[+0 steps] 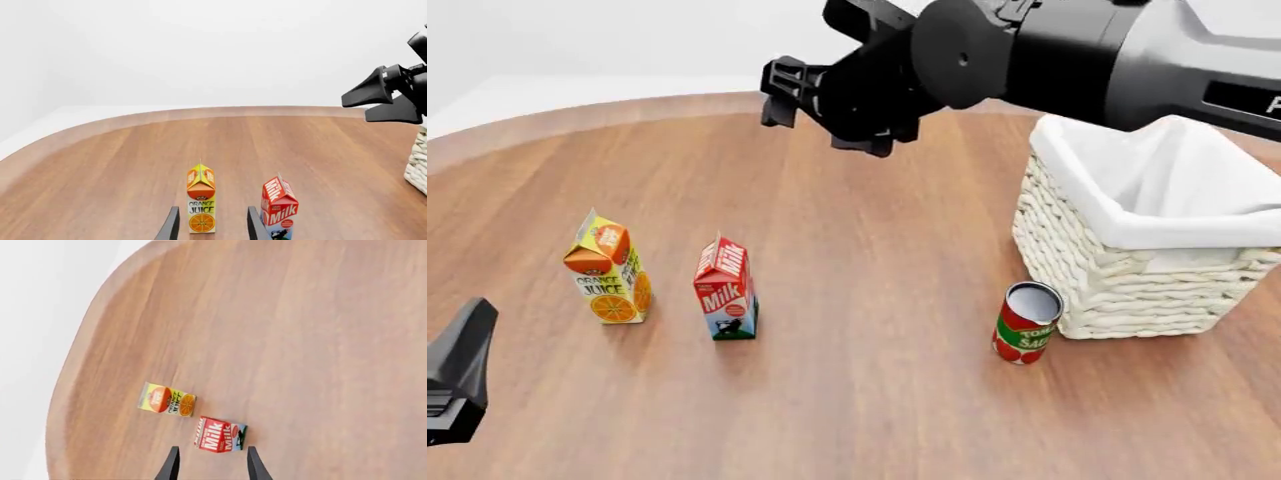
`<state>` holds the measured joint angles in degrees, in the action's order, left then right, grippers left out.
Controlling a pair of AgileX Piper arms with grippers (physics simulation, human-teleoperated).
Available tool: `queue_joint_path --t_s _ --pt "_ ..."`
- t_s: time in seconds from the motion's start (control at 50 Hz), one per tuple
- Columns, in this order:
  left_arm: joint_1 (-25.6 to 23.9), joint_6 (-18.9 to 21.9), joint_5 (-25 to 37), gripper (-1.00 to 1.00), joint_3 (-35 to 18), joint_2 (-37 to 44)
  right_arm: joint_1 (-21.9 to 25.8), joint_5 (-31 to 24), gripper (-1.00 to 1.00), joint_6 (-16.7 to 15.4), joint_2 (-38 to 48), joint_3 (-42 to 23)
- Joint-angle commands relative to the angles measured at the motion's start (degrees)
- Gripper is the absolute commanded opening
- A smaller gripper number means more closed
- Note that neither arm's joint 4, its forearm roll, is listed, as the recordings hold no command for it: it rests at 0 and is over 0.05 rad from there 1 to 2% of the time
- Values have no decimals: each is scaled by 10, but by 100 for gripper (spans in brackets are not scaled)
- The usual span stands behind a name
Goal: Pick the milk and place it in the basket.
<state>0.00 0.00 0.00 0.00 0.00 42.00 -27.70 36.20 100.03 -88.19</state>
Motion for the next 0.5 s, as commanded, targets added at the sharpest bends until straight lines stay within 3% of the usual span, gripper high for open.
queue_joint_path --t_s 0.02,0.5 --pt "0 0 0 100 0 0 11 -6 100 21 28 -27" --pt "0 0 0 100 0 0 2 21 100 58 55 -12"
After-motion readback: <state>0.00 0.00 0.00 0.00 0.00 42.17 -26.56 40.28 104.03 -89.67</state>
